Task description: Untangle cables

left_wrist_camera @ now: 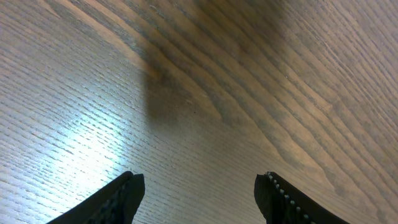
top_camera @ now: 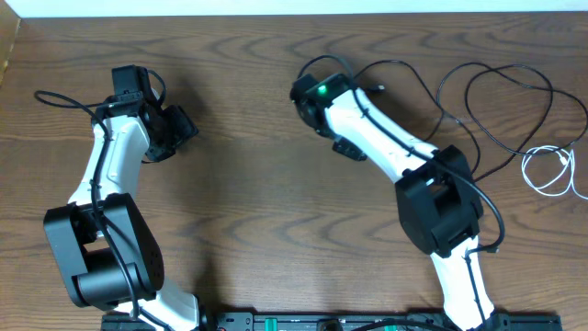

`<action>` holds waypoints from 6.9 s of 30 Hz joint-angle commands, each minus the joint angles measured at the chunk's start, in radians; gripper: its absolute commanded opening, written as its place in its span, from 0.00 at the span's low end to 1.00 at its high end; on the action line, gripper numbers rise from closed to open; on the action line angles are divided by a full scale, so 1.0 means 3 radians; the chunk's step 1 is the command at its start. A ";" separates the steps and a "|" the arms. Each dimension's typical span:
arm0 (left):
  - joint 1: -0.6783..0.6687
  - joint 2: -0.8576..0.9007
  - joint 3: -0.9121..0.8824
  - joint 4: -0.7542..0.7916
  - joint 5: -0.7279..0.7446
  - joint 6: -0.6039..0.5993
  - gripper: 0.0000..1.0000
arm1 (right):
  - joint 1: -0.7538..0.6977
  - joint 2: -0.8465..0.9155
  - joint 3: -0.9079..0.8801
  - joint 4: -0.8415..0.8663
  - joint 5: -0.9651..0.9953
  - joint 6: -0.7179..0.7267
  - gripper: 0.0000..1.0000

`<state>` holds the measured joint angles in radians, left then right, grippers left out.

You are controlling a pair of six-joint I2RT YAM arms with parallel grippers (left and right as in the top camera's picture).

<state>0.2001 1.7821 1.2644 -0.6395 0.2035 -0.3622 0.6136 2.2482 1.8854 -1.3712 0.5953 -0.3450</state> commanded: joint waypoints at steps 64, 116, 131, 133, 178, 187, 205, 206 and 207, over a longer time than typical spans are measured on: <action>-0.0010 -0.0018 -0.0006 -0.0009 -0.0023 0.0008 0.98 | -0.1846 -0.0094 0.0023 0.1418 -0.1783 0.1921 0.99; -0.0010 -0.1180 -0.0013 -0.0011 -0.0023 0.0008 0.98 | -0.1846 -0.0094 0.0023 0.1418 -0.1783 0.1921 0.99; -0.0010 -0.1994 -0.2767 0.3099 -0.0163 0.0584 0.98 | -0.1844 -0.0094 0.0023 0.1418 -0.1783 0.1921 0.99; -0.0010 -0.2093 -0.3105 0.3473 -0.0187 0.0582 0.98 | -0.1844 -0.0094 0.0023 0.1418 -0.1783 0.1921 0.99; -0.0448 -0.5937 -0.4201 0.1865 -0.0721 0.1186 0.98 | -0.1846 -0.0094 0.0023 0.1418 -0.1783 0.1921 0.99; -0.0448 -0.5921 -0.4201 0.1886 -0.0716 0.1255 0.98 | -0.1827 -0.0094 0.0023 0.1418 -0.1783 0.1921 0.99; -0.0448 -0.5921 -0.4201 0.1886 -0.0717 0.1255 0.98 | -0.1815 -0.0094 0.0023 0.1418 -0.1783 0.1920 0.99; -0.0448 -0.5921 -0.4201 0.1886 -0.0717 0.1255 0.98 | -0.1816 -0.0094 0.0023 0.1418 -0.1783 0.1921 0.99; -0.0448 -0.5921 -0.4201 0.1886 -0.0717 0.1255 0.98 | -0.1815 -0.0094 0.0023 0.1418 -0.1783 0.1920 0.99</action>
<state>0.0696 0.0105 0.0158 -0.0261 0.0223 0.0010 0.0566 2.2482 1.8854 -0.9455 0.0589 0.2199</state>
